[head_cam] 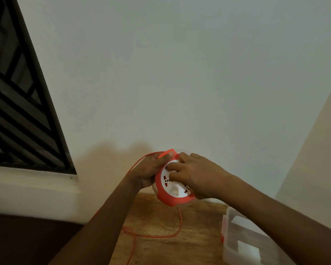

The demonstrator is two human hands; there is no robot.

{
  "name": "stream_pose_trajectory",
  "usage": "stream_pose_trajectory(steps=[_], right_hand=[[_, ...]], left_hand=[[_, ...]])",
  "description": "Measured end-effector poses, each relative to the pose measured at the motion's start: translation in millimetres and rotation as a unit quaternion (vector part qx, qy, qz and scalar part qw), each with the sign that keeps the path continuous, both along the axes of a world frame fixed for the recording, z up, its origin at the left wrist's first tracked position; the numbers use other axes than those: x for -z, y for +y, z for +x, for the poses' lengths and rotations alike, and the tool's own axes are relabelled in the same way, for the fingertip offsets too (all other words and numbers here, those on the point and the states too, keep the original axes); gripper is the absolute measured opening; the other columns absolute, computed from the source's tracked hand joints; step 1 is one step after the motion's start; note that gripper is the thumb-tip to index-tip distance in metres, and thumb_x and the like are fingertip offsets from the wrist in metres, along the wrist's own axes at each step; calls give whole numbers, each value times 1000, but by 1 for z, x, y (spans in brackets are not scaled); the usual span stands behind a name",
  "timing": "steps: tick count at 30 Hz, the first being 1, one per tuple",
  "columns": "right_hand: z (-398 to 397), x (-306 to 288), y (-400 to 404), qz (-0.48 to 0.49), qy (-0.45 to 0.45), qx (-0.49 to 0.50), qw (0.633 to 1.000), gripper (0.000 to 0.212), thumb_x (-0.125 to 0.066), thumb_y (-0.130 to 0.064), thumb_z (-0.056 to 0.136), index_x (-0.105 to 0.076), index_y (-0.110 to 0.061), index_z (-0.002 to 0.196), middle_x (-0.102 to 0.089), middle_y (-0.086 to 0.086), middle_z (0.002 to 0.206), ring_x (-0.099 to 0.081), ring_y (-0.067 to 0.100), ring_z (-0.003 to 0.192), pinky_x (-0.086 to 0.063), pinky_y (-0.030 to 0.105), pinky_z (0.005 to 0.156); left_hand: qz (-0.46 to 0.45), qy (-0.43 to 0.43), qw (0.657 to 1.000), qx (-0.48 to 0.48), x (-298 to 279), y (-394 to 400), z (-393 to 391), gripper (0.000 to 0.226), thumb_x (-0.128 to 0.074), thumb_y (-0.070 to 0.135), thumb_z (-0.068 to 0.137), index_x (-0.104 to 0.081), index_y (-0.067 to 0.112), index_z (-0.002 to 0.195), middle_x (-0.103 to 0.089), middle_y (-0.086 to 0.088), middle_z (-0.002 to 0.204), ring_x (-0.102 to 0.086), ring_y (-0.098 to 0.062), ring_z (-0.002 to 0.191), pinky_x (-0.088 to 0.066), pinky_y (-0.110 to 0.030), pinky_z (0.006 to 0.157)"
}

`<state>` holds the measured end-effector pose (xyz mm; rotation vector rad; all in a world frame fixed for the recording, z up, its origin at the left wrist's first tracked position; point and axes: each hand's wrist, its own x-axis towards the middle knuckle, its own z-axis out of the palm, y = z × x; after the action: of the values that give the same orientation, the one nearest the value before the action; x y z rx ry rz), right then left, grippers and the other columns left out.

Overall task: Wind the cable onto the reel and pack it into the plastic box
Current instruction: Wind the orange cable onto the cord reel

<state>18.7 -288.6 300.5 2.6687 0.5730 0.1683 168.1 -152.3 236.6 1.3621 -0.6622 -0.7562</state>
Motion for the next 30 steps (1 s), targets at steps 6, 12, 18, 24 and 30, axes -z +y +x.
stream_pose_trajectory(steps=[6, 12, 18, 24, 30], right_hand=[[-1, 2, 2, -22, 5, 8, 1000, 82, -91, -39, 57, -54, -24, 129, -59, 3, 130, -54, 30, 114, -52, 42, 87], [2, 5, 10, -19, -25, 31, 999, 88, -93, -37, 51, -54, -16, 127, -66, 8, 121, -58, 32, 109, -53, 44, 87], [4, 6, 16, -34, -24, 46, 998, 89, -89, -37, 60, -44, -17, 135, -58, 9, 133, -51, 34, 119, -47, 48, 98], [7, 0, 19, -1, -34, 66, 997, 80, -86, -35, 66, -45, -19, 133, -59, 7, 130, -52, 31, 115, -48, 42, 92], [6, 1, 19, 44, -50, 73, 995, 76, -85, -36, 66, -49, -24, 132, -61, 7, 122, -53, 28, 108, -51, 35, 81]], left_hand=[[23, -10, 1000, -6, 2, -1, 0, 44, -63, 51, 84, -72, 22, 116, -77, -16, 113, -76, -35, 95, -64, -43, 78], [26, -25, 999, -19, -1, -6, -2, 30, -59, 43, 94, -71, 27, 117, -80, -7, 108, -78, -29, 93, -64, -36, 72], [19, -24, 999, -43, 0, -5, -2, 27, -57, 41, 97, -70, 28, 117, -80, -5, 109, -77, -30, 97, -64, -38, 77], [5, 1, 999, -35, 0, -1, -1, 46, -63, 48, 85, -70, 20, 121, -78, -13, 114, -75, -37, 100, -63, -46, 83], [10, -8, 1000, -27, 2, -1, -5, 37, -63, 47, 87, -74, 22, 112, -80, -11, 105, -78, -32, 91, -64, -41, 75]])
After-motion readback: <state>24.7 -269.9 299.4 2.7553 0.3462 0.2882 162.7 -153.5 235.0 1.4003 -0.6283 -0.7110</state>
